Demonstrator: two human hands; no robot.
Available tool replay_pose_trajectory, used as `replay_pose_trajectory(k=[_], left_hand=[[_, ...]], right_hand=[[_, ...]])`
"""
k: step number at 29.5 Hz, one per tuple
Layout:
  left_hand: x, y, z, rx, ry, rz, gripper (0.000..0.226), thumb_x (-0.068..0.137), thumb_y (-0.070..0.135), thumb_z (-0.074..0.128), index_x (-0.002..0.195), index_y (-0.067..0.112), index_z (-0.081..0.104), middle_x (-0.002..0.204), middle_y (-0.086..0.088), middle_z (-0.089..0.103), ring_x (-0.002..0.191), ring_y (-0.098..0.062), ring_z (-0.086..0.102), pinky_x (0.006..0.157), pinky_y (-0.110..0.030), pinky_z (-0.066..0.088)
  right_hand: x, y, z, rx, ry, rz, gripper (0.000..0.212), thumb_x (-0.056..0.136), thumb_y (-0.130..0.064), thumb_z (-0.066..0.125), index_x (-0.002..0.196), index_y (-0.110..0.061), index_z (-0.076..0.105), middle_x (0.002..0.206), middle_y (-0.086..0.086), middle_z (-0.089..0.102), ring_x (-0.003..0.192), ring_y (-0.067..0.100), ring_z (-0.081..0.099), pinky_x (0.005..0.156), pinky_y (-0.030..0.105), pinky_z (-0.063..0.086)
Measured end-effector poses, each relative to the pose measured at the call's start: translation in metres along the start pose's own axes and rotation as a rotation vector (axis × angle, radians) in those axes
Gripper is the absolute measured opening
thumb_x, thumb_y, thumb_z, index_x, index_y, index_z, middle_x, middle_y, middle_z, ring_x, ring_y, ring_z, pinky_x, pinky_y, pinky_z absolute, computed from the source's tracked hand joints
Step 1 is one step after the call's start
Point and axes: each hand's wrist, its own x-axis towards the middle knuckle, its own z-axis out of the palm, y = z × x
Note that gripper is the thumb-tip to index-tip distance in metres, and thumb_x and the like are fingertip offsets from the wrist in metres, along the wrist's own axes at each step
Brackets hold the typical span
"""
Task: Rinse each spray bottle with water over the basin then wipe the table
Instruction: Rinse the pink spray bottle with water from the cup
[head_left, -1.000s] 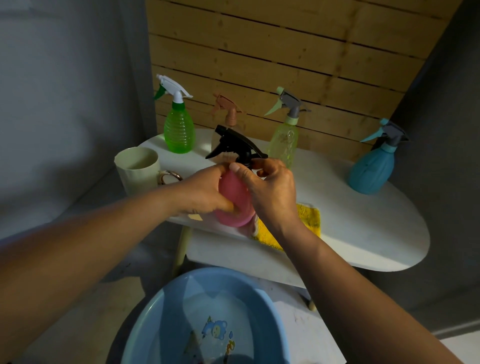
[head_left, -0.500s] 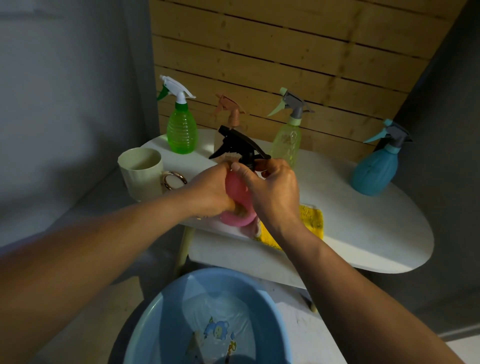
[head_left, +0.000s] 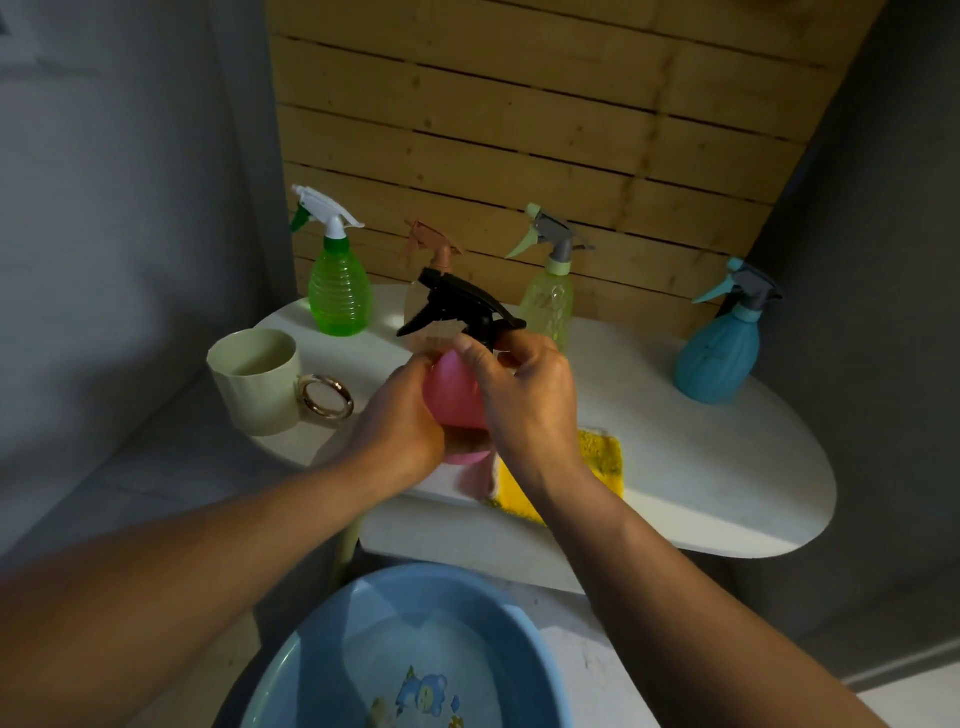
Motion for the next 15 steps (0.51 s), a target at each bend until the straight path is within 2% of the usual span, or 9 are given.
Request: replay_pose_trajectory(k=[2,4,5,6,8,9,10,12,15], left_hand=[[0.011,0.008,0.007,-0.037,0.027,0.019,0.066,0.072,0.032,0.092,0.122,0.05,0.052,0.114,0.009,0.067,0.098,-0.017,0.067,0.075,-0.037,0.06],[0.032,0.022,0.024,-0.184,0.018,-0.02,0.035,0.086,0.028,0.08,0.116,0.036,0.064,0.113,-0.004,0.072,0.097,-0.025,0.071,0.06,-0.035,0.059],[0.039,0.027,0.033,-0.24,-0.002,-0.066,0.03,0.089,0.032,0.074,0.118,0.028,0.068,0.117,-0.015,0.071,0.097,-0.031,0.071,0.059,-0.039,0.058],[0.045,0.038,0.044,-0.312,-0.023,-0.107,0.038,0.086,0.041,0.069,0.121,0.025,0.069,0.122,-0.02,0.069,0.1,-0.035,0.071,0.065,-0.046,0.059],[0.06,0.043,0.07,-0.691,-0.106,-0.162,0.051,0.08,0.058,0.061,0.125,0.037,0.067,0.131,-0.017,0.065,0.113,-0.039,0.066,0.086,-0.057,0.057],[0.065,0.052,0.085,-0.674,-0.11,-0.16,0.047,0.081,0.057,0.063,0.124,0.037,0.067,0.133,-0.018,0.064,0.115,-0.041,0.065,0.088,-0.06,0.056],[0.072,0.059,0.098,-0.578,-0.065,-0.118,0.043,0.083,0.05,0.07,0.121,0.029,0.069,0.131,-0.022,0.064,0.111,-0.043,0.066,0.083,-0.063,0.056],[0.076,0.069,0.116,-0.532,-0.018,-0.076,0.046,0.083,0.036,0.078,0.124,0.019,0.065,0.131,-0.026,0.062,0.108,-0.043,0.066,0.076,-0.057,0.057],[0.087,0.071,0.149,-0.293,-0.043,0.068,0.091,0.064,0.035,0.089,0.144,0.032,0.047,0.141,-0.006,0.057,0.124,-0.027,0.058,0.103,-0.044,0.051]], right_hand=[[0.007,-0.006,-0.009,-0.007,-0.01,0.007,0.045,0.081,-0.067,0.064,0.089,-0.023,0.071,0.095,-0.002,0.068,0.086,0.019,0.065,0.069,0.041,0.056],[0.017,-0.009,-0.027,0.014,-0.008,0.045,0.035,0.082,-0.057,0.071,0.096,-0.025,0.073,0.091,-0.004,0.072,0.083,0.018,0.068,0.066,0.038,0.057],[0.023,-0.008,-0.037,0.027,-0.002,0.079,0.031,0.082,-0.051,0.076,0.099,-0.025,0.073,0.088,-0.006,0.072,0.082,0.015,0.069,0.065,0.037,0.058],[0.029,-0.006,-0.048,0.027,0.018,0.112,0.03,0.081,-0.046,0.079,0.1,-0.024,0.073,0.085,-0.007,0.072,0.08,0.014,0.068,0.065,0.036,0.057],[0.041,0.0,-0.068,-0.005,0.072,0.146,0.027,0.082,-0.043,0.08,0.097,-0.022,0.072,0.081,-0.006,0.07,0.078,0.017,0.067,0.064,0.037,0.055],[0.049,0.005,-0.079,-0.017,0.107,0.16,0.025,0.083,-0.042,0.079,0.094,-0.021,0.072,0.08,-0.006,0.069,0.077,0.018,0.067,0.064,0.037,0.055],[0.058,0.011,-0.088,-0.024,0.132,0.17,0.022,0.083,-0.042,0.078,0.091,-0.022,0.07,0.079,-0.006,0.068,0.077,0.017,0.067,0.066,0.038,0.055],[0.07,0.02,-0.097,-0.028,0.163,0.193,0.019,0.085,-0.04,0.078,0.083,-0.028,0.064,0.082,-0.008,0.067,0.079,0.013,0.064,0.073,0.04,0.059],[0.093,0.037,-0.104,-0.027,0.208,0.256,0.018,0.087,-0.041,0.076,0.091,-0.031,0.063,0.095,-0.004,0.068,0.092,0.021,0.066,0.085,0.047,0.059]])
